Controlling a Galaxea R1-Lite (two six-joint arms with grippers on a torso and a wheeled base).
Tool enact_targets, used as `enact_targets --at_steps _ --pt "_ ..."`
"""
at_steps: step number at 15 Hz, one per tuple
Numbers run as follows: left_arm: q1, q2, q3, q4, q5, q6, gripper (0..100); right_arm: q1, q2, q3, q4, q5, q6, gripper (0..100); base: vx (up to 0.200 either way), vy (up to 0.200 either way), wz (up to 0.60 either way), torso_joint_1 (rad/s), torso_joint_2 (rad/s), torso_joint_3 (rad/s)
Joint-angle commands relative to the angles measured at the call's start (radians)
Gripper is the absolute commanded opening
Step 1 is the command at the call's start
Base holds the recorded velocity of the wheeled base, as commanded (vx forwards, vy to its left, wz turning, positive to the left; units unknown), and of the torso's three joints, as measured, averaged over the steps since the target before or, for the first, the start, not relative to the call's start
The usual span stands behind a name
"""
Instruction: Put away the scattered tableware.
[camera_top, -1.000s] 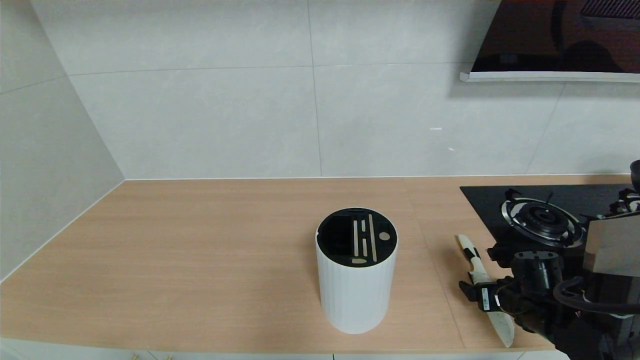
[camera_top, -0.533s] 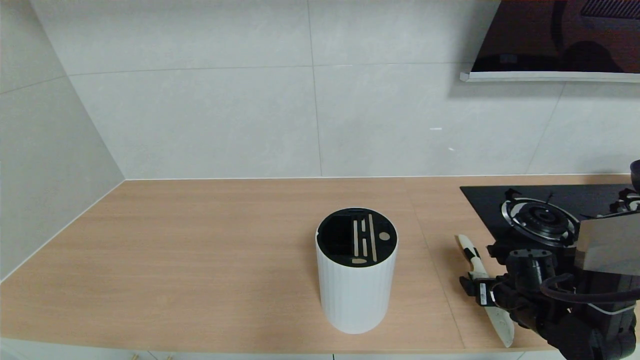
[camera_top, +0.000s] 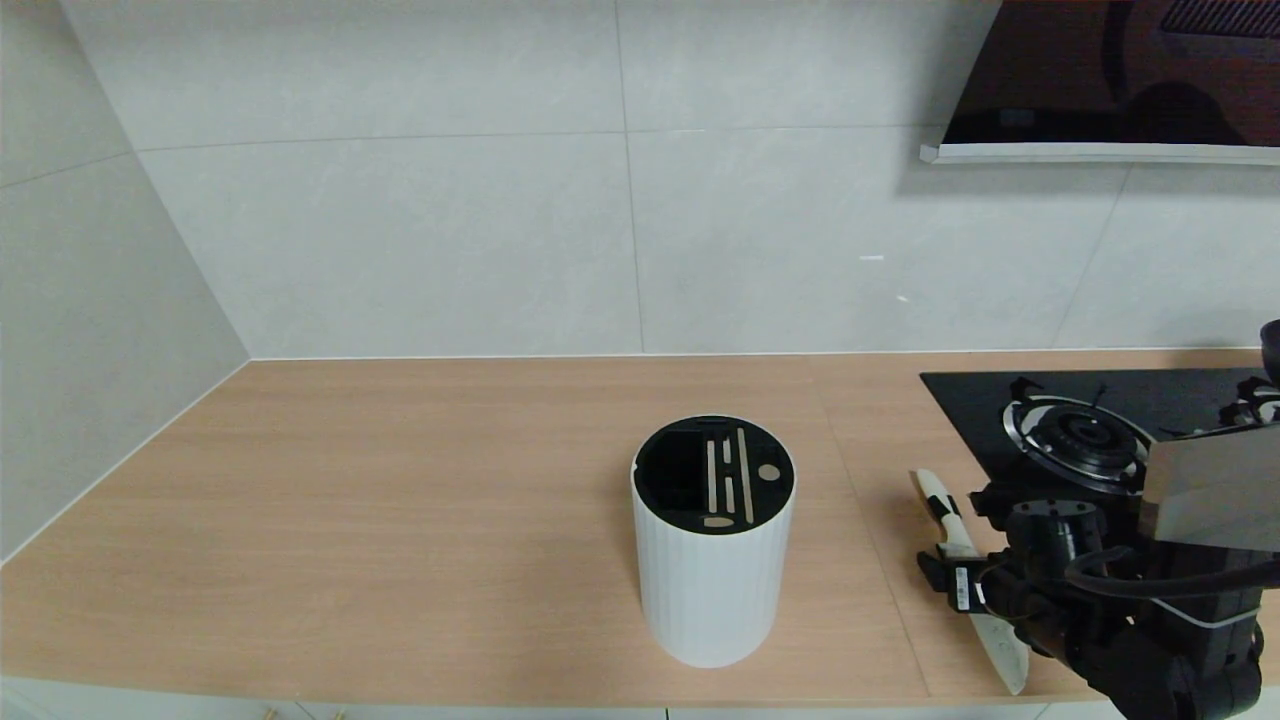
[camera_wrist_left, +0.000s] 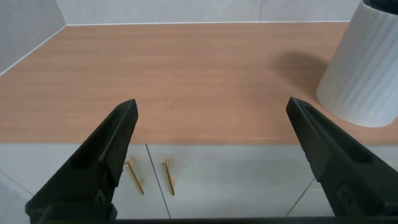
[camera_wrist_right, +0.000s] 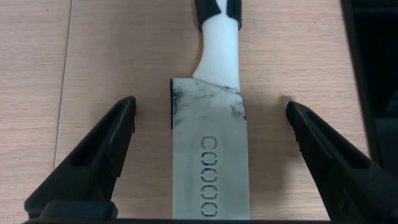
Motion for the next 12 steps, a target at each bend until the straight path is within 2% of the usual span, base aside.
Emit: enact_targets --at_steps 1,9,12 --pt "0.000 0.000 0.000 0.000 0.000 0.000 100 0.000 0.003 0.000 0.000 0.000 0.000 0 0.000 0.000 0.00 0.000 0.00 0.000" --pt "0.000 0.000 0.000 0.000 0.000 0.000 100 -0.001 -0.001 0.002 0.000 -0.008 -0.002 0 0.000 0.000 0.00 0.000 0.00 0.000" --pt "0.000 0.000 0.000 0.000 -0.001 0.006 100 0.011 -0.063 0.005 0.002 -0.057 -0.003 0 0.000 0.000 0.00 0.000 0.00 0.000"
